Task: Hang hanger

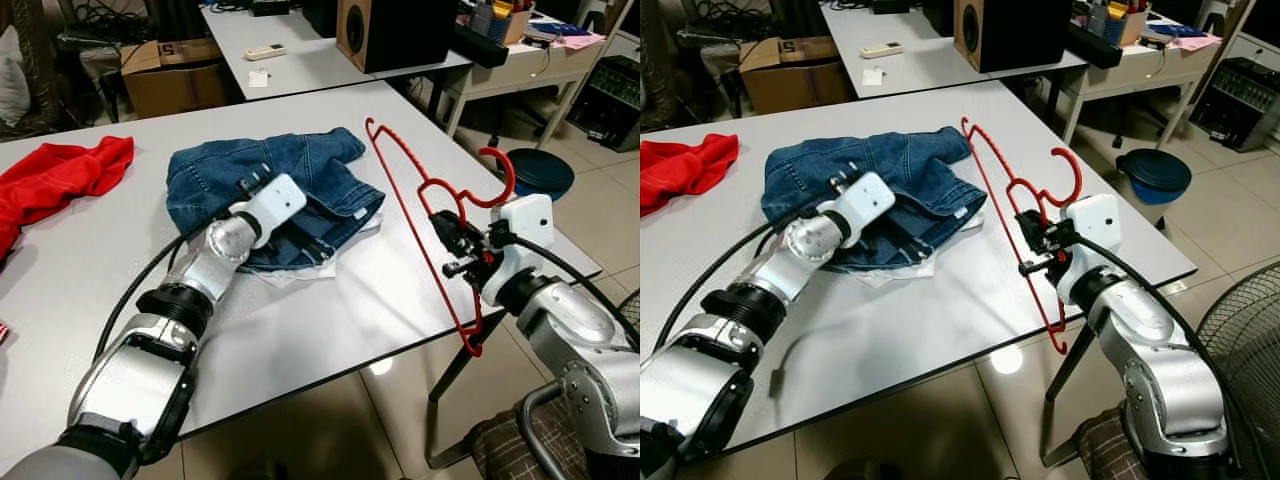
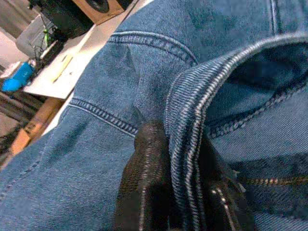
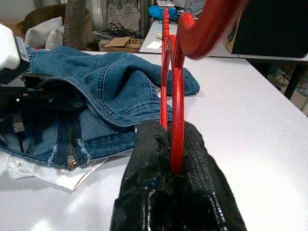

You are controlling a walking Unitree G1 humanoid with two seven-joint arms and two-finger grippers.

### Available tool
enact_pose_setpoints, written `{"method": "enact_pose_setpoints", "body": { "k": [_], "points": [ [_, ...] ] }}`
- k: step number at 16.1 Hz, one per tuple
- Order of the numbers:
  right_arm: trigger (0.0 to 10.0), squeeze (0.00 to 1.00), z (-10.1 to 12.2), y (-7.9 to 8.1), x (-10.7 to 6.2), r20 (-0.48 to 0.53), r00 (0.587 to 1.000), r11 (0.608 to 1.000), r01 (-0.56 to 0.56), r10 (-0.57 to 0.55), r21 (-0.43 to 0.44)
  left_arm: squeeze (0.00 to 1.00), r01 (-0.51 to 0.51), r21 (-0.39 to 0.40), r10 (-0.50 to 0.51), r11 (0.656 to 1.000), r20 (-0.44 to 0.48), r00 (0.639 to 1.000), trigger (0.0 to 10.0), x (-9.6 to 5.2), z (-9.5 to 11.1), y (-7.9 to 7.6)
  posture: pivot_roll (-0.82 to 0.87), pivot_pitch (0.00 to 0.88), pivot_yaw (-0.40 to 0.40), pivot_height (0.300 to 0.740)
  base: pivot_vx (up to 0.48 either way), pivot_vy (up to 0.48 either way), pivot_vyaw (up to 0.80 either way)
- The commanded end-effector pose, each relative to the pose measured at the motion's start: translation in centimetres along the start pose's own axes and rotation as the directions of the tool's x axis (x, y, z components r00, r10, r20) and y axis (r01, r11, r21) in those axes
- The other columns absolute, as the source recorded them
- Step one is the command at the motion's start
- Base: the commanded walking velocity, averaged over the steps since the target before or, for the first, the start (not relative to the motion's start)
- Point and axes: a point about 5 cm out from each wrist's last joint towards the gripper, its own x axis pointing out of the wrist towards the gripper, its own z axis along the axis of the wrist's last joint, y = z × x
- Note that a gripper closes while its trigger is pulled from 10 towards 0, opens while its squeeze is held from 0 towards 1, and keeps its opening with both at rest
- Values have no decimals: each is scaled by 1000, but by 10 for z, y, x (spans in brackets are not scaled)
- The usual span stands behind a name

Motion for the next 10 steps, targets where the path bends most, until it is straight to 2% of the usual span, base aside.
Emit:
{"method": "enact_pose_setpoints", "body": {
  "k": [1, 4, 6, 7, 9, 10],
  "points": [
    [10000, 0, -1, -2, 0, -9, 1000, 1000, 7, -7, 15, 0, 1, -32, 0, 999, 12, 1000, 0, 0, 2, 3, -59, 0, 45, 740, 0, 0, 0],
    [10000, 0, -1, -1, 0, -7, 1000, 999, 1, -1, 49, 0, -19, -62, 21, 998, 30, 999, 0, -1, 1, 7, -63, 0, 46, 740, 0, 0, 0],
    [10000, 0, 0, 6, 3, 17, 1000, 996, -10, 8, 91, 0, -62, -201, 82, 978, 92, 992, 0, -4, 7, 21, -44, 0, 30, 740, 0, 0, 0],
    [10000, 0, 1, 7, 4, 22, 1000, 995, -12, 10, 96, 0, -68, -225, 94, 972, 107, 990, 0, -5, 9, 24, -42, 0, 29, 740, 0, 0, 0],
    [10000, 0, 2, 8, 5, 33, 999, 997, 20, -23, 79, 0, -80, -359, 144, 930, 155, 977, 0, -9, 13, 33, -43, 0, 32, 740, 0, 0, 0],
    [10000, 0, 2, 6, 3, 57, 996, 993, 67, -73, 101, 0, -61, -511, 185, 857, 195, 963, 0, -12, 17, 38, -53, 0, 46, 740, 0, 0, 0]
  ]
}}
